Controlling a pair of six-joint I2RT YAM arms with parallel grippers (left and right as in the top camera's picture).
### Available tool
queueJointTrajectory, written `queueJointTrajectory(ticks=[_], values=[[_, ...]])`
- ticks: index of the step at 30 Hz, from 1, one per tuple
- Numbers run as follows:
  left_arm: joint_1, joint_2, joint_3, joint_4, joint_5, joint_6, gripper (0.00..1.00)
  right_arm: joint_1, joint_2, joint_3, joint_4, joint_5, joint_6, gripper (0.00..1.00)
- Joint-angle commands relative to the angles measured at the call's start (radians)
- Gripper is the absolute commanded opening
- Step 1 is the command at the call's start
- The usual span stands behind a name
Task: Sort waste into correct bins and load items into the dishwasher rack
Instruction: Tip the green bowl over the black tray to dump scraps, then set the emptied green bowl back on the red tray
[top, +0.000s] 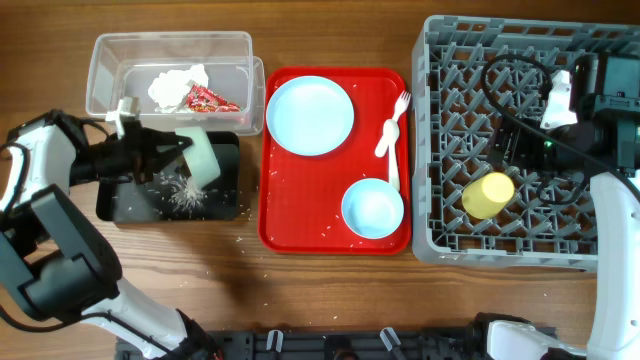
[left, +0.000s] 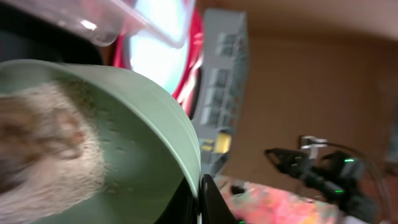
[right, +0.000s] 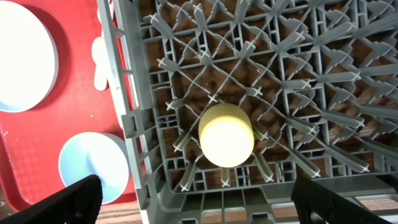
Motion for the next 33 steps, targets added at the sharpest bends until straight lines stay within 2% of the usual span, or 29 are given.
queueJointTrajectory(ticks=[1,10,21,24,27,30,32,33], values=[[0.061,0.007,-0.005,-0.034,0.214,0.022,0.04,-0.002,0.003,0.008,0.002,-0.012,-0.021,1.0],[0.082,0.006,-0.005,-0.129,0.335,-0.019,0.04,-0.002,0.003,0.008,0.008,-0.012,-0.021,1.0],[0.082,0.006,-0.005,-0.13,0.327,-0.03,0.04,-0.002,0.003,0.007,0.003,-0.012,-0.024,1.0],[0.065,-0.021,-0.005,-0.152,0.273,-0.015,0.04,-0.002,0.003,0.007,0.003,-0.012,-0.032,1.0],[-0.003,-0.092,-0.005,-0.204,0.198,0.076,0.04,-0.002,0.003,0.007,0.004,-0.012,-0.044,1.0],[-0.172,-0.184,-0.005,-0.154,0.062,0.074,0.04,-0.002,0.003,0.007,0.008,-0.012,-0.043,1.0],[-0.278,-0.203,-0.005,-0.08,-0.01,0.005,0.04,-0.002,0.003,0.007,0.01,-0.013,-0.043,1.0],[-0.346,-0.203,-0.005,-0.018,-0.074,-0.079,0.04,-0.002,0.003,0.007,0.01,-0.013,-0.043,1.0]])
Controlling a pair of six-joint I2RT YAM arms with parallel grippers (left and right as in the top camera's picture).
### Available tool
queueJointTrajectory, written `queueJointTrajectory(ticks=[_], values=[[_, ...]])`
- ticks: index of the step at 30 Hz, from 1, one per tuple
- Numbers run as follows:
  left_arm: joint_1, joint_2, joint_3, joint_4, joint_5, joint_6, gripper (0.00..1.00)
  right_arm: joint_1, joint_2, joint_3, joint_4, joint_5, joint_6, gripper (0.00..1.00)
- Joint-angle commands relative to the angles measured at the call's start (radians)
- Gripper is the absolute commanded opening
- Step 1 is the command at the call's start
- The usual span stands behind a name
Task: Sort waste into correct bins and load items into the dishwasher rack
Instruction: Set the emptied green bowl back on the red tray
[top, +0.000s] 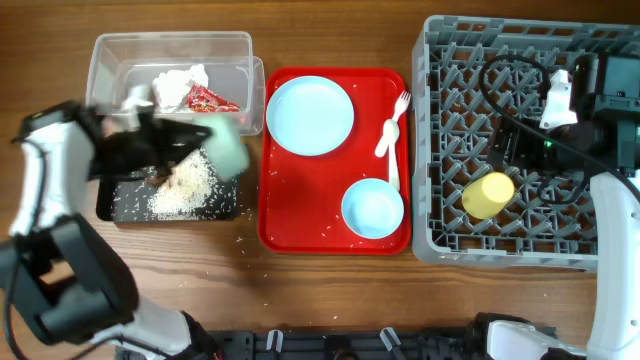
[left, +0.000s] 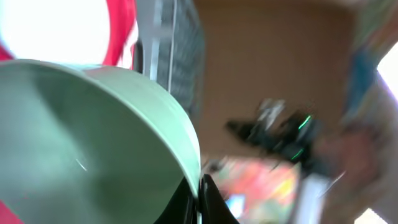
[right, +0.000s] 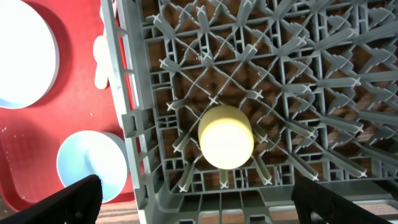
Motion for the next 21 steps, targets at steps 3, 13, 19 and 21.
queueJointTrajectory(ticks=[3,13,19,21], values=[[-0.358,-0.038,-0.004,0.282,-0.457,-0.385,0.04,-0.002,0.004,0.007,0.001,-0.01,-0.017,1.0],[-0.81,-0.028,-0.004,0.424,-1.251,-0.8,0.04,-0.002,0.004,0.007,0.005,-0.01,-0.018,1.0],[-0.941,0.031,-0.004,0.472,-1.369,-0.806,0.04,-0.002,0.004,0.007,0.009,-0.01,-0.018,1.0],[-0.967,0.043,-0.004,0.491,-1.369,-0.806,0.04,-0.002,0.004,0.007,0.009,-0.01,-0.018,1.0]])
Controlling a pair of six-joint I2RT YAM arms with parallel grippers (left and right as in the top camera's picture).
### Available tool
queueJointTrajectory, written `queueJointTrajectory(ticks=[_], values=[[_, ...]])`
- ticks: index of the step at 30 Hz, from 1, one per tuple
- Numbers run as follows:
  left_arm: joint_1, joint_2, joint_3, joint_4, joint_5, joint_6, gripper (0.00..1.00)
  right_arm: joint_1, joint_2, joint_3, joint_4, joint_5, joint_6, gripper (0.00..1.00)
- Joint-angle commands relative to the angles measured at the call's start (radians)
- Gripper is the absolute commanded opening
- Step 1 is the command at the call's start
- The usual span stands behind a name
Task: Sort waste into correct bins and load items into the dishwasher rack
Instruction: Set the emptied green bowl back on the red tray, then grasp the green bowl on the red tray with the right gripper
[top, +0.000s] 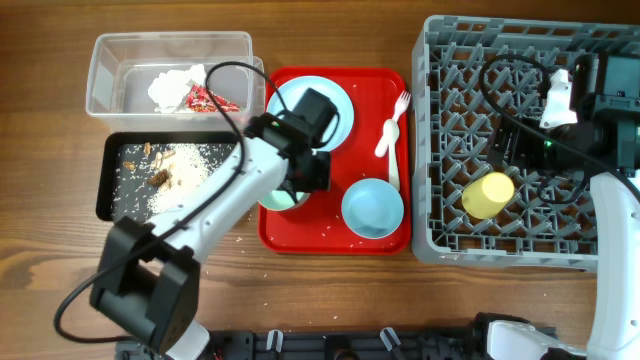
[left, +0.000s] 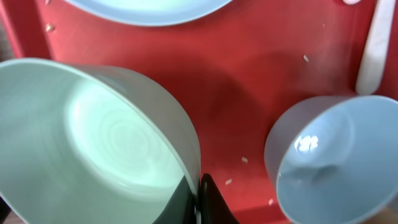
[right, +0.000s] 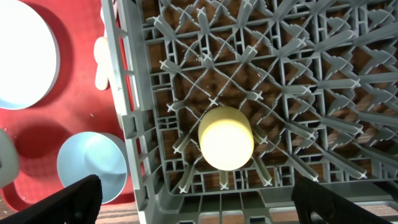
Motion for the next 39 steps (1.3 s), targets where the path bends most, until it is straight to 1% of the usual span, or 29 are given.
queueJointTrajectory(ticks=[1,3,6,7,8,9,11,14,17,18,19,21,24,25,27,30,32,36,39], values=[[-0.055,0.036,-0.001,0.031,-0.064,-0.028,0.04,-0.002,0.003,0.007,0.006,-0.01,-0.018,0.99],[-0.084,0.052,-0.001,0.04,-0.064,-0.028,0.06,-0.002,0.003,0.007,0.009,-0.024,-0.019,1.0],[-0.098,0.062,-0.001,0.037,-0.063,-0.028,0.13,-0.002,0.003,0.007,0.018,-0.058,-0.02,1.0],[-0.1,0.062,-0.001,0.038,-0.059,-0.028,0.19,-0.002,0.003,0.007,0.024,-0.085,-0.021,1.0],[-0.1,0.062,-0.001,0.039,-0.054,-0.029,0.29,-0.002,0.003,0.007,0.032,-0.111,-0.021,1.0],[-0.1,0.062,-0.001,0.039,-0.053,-0.034,0.36,-0.002,0.003,0.007,0.042,-0.142,-0.021,1.0],[-0.092,0.058,0.002,0.035,-0.053,-0.048,0.46,-0.002,0.003,0.006,0.074,-0.248,-0.014,1.0],[-0.036,0.017,0.046,-0.027,-0.041,-0.077,0.51,0.002,0.003,-0.011,0.146,-0.406,0.007,1.0],[0.065,-0.068,0.116,-0.109,-0.014,-0.077,0.54,0.051,0.015,-0.038,0.212,-0.422,0.044,1.0],[0.101,-0.1,0.13,-0.126,-0.007,-0.077,0.57,0.077,0.024,-0.042,0.225,-0.419,0.062,1.0],[0.15,-0.142,0.141,-0.142,-0.004,-0.076,0.63,0.109,0.038,-0.042,0.237,-0.416,0.072,1.0],[0.248,-0.218,0.143,-0.156,-0.005,-0.066,0.8,0.196,0.07,-0.042,0.277,-0.382,0.122,1.0],[0.412,-0.308,0.143,-0.176,-0.005,-0.021,0.97,0.357,0.138,-0.041,0.357,-0.29,0.183,0.94],[0.484,-0.335,0.143,-0.187,-0.004,-0.003,1.0,0.422,0.171,-0.042,0.38,-0.25,0.204,0.91],[0.575,-0.355,0.143,-0.208,0.003,0.014,1.0,0.529,0.243,-0.041,0.412,-0.167,0.226,0.88],[0.65,-0.356,0.142,-0.246,0.003,0.014,1.0,0.63,0.344,-0.041,0.429,-0.102,0.226,0.82],[0.668,-0.356,0.142,-0.274,0.003,0.014,1.0,0.673,0.416,-0.041,0.427,-0.06,0.231,0.76],[0.668,-0.356,0.142,-0.3,0.003,0.014,1.0,0.717,0.539,-0.041,0.428,-0.042,0.173,0.65],[0.668,-0.356,0.142,-0.301,0.003,0.014,1.0,0.739,0.621,-0.042,0.439,-0.034,0.157,0.59]])
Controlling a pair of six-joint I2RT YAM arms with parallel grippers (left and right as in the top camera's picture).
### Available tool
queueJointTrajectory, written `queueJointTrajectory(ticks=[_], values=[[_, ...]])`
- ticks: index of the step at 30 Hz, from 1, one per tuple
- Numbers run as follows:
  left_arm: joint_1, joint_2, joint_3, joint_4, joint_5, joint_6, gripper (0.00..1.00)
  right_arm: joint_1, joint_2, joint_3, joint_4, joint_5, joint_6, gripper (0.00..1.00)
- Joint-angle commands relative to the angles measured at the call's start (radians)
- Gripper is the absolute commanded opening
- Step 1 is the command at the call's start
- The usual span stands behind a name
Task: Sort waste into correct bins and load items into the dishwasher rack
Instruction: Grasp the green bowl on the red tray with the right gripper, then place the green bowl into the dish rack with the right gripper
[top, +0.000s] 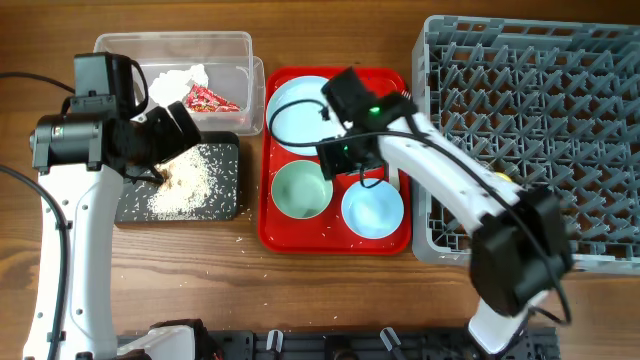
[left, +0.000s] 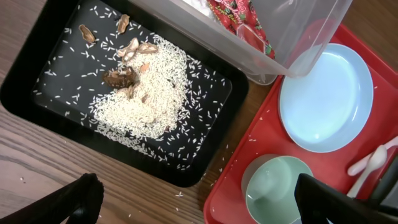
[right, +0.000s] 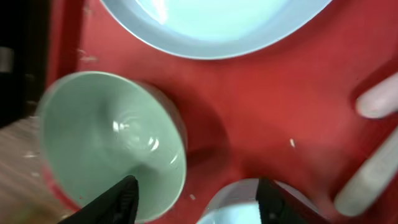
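Observation:
An empty green bowl stands upright on the red tray, beside a blue bowl and a blue plate. My right gripper hangs open low over the tray, between the green bowl and the blue bowl. In the right wrist view the gripper holds nothing. My left gripper is open above the black tray that holds rice and scraps. The white fork lies at the tray's right side. A yellow cup sits in the grey rack.
A clear bin at the back left holds crumpled tissue and a red wrapper. Loose rice grains lie on the wood in front of the black tray. My right arm spans from the rack's front edge across to the red tray.
The green bowl has been let go and stands on the red tray. My left gripper is now open, back over the black tray. My right gripper moved from the rack to beside the green bowl.
My left gripper held the green bowl tipped over the black tray with rice falling out. Then the bowl was empty and the rice lay on the tray. Then the bowl was over the red tray, still gripped. Now it rests there, released, with my right gripper next to it.

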Motion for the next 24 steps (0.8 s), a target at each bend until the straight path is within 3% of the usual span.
queueJointTrajectory(ticks=[1,4,11,19,24], values=[[0.005,-0.003,0.004,0.0,0.012,0.019,1.0,0.026,0.089,-0.01,0.015,0.041,-0.038,0.58],[0.005,-0.003,0.004,0.0,0.012,0.019,1.0,0.04,0.111,-0.01,0.039,0.038,-0.054,0.51],[0.005,-0.003,0.004,0.0,0.012,0.019,1.0,0.05,0.112,-0.01,0.084,0.046,-0.062,0.05],[0.005,-0.003,0.005,0.0,0.012,0.019,1.0,0.05,0.1,-0.009,0.074,0.045,-0.039,0.04],[0.005,-0.003,0.004,0.0,0.012,0.019,1.0,0.035,-0.038,0.001,0.035,0.141,-0.024,0.04]])
